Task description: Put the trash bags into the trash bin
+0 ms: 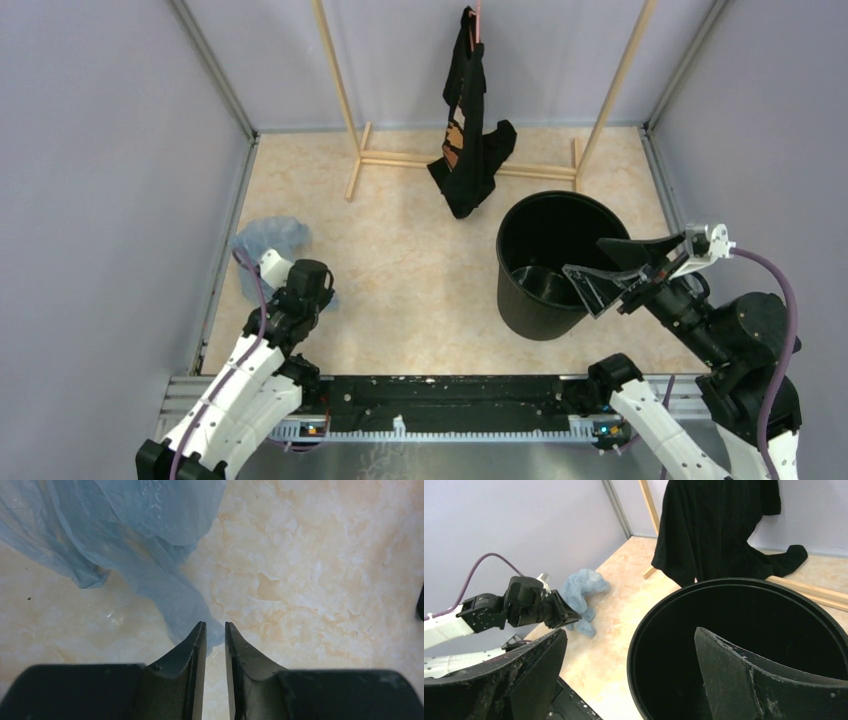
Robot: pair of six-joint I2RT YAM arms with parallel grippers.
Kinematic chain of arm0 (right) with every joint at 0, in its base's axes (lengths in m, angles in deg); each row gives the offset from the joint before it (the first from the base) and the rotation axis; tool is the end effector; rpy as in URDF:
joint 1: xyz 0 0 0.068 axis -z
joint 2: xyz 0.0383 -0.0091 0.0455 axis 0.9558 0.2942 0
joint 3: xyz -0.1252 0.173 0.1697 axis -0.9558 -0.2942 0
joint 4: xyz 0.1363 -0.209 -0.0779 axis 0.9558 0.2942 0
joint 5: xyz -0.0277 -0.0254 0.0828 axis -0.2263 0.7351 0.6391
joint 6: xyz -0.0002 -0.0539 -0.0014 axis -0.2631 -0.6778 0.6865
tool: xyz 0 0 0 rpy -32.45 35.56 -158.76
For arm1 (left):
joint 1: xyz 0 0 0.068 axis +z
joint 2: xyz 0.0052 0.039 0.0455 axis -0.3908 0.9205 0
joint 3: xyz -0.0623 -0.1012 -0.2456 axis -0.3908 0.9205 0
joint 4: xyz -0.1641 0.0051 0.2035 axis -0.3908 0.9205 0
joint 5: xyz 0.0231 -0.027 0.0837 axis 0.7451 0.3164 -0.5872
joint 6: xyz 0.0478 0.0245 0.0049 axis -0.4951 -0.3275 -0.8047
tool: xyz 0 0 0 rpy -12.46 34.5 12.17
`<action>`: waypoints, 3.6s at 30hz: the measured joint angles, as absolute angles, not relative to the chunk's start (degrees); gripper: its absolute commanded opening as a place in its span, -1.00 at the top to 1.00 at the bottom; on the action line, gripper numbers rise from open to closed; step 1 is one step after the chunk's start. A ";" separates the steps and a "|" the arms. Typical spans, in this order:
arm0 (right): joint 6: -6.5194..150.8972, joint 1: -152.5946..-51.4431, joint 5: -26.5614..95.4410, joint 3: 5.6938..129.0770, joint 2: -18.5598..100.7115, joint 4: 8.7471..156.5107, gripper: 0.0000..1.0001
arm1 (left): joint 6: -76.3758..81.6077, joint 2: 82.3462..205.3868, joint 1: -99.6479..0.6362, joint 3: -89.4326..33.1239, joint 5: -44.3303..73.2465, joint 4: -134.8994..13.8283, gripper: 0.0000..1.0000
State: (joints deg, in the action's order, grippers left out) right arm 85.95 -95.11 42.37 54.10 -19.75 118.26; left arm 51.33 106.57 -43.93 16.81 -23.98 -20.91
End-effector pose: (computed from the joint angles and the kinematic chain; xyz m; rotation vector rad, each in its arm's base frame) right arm 0.0164 0.0170 0.4247 -0.2499 1.5035 0.8012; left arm 0.1313 -0.0310 0.2105 -0.9808 2.0537 -0.0960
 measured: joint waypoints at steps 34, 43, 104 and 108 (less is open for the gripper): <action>90.48 -124.16 48.47 59.39 14.32 106.68 -0.97 | 52.49 111.03 -43.89 16.66 -24.72 -15.80 -0.97; 85.95 -138.54 29.10 59.80 28.24 114.33 -0.97 | 55.90 104.99 -43.89 13.67 -27.58 -9.90 -0.96; 82.02 -138.78 10.68 33.81 30.41 87.79 -0.95 | 23.79 121.43 -62.80 2.83 3.19 -35.58 -0.56; 81.17 -138.78 11.79 33.90 35.61 80.69 -0.84 | 23.66 112.32 -62.80 2.76 0.63 -31.19 -0.75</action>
